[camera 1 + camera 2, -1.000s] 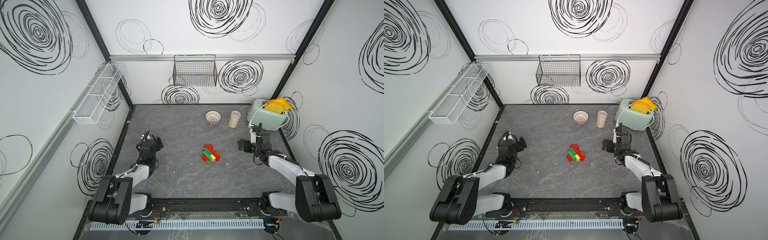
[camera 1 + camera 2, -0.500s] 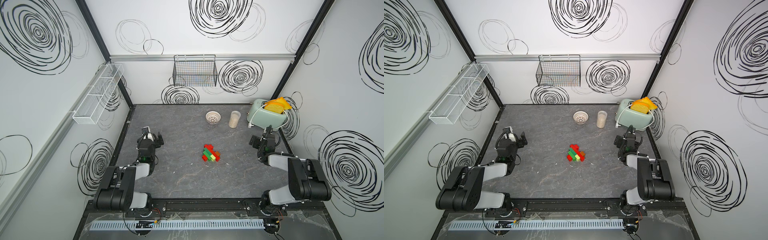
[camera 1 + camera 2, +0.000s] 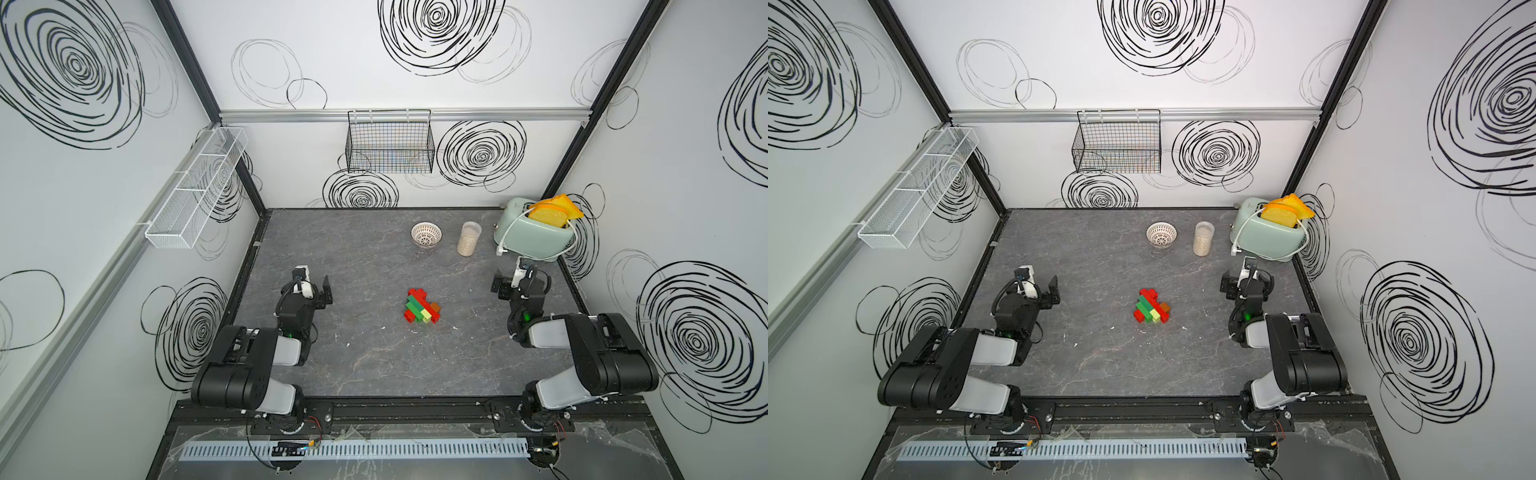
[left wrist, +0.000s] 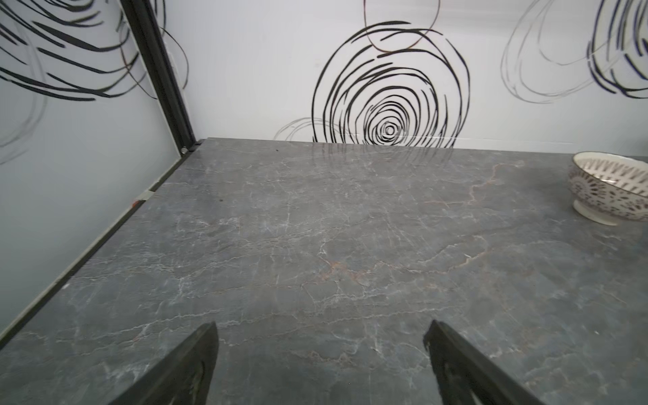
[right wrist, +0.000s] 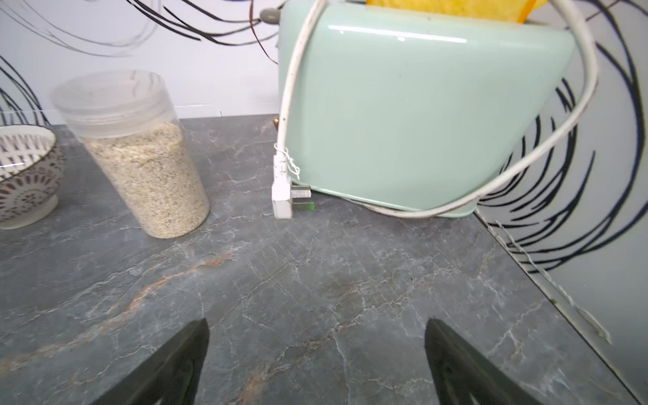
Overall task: Assemble a heart with lego
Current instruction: Reset both arms
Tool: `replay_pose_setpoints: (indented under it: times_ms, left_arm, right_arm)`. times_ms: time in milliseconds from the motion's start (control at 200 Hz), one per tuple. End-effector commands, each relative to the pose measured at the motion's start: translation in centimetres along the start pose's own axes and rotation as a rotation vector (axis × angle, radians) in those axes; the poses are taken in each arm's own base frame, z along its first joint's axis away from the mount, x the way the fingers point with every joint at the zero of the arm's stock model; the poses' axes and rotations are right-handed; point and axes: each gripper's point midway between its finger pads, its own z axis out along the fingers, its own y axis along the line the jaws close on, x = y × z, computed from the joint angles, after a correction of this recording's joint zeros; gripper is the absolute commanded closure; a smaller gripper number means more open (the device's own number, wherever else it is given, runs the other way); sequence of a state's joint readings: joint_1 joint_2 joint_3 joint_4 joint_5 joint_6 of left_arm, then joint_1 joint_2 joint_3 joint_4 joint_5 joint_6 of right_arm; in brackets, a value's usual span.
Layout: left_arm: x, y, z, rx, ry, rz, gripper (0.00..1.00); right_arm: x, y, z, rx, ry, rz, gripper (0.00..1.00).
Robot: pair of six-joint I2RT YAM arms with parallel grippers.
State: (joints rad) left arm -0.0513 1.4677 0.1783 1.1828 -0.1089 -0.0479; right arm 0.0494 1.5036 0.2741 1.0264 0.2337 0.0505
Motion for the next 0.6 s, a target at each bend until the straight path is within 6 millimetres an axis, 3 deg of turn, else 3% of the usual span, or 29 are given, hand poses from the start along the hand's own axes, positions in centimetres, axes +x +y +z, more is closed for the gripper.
replay_pose_setpoints:
  times_ms: [0, 95, 170, 595]
  left_arm:
    - [-3.7, 0.0, 0.2, -0.026, -0.135, 0.014, 0.03]
    - [-3.8, 0.0, 0.2, -0.023, -0.138, 0.013, 0.03]
    - [-3.8, 0.0, 0.2, -0.024, -0.136, 0.015, 0.03]
    - [-3.7, -0.1, 0.2, -0.024, -0.133, 0.017, 0.03]
  right_arm:
    - [-2.7, 1.0, -2.1, -0.104, -0.204, -0.004, 0.01]
    - [-2.1, 1.3, -1.2, -0.126, -0.127, -0.014, 0.01]
    - [-2.7, 1.2, -1.8, -0.124, -0.190, -0.003, 0.01]
    - [-2.3, 1.4, -1.3, -0.155, -0.143, -0.008, 0.01]
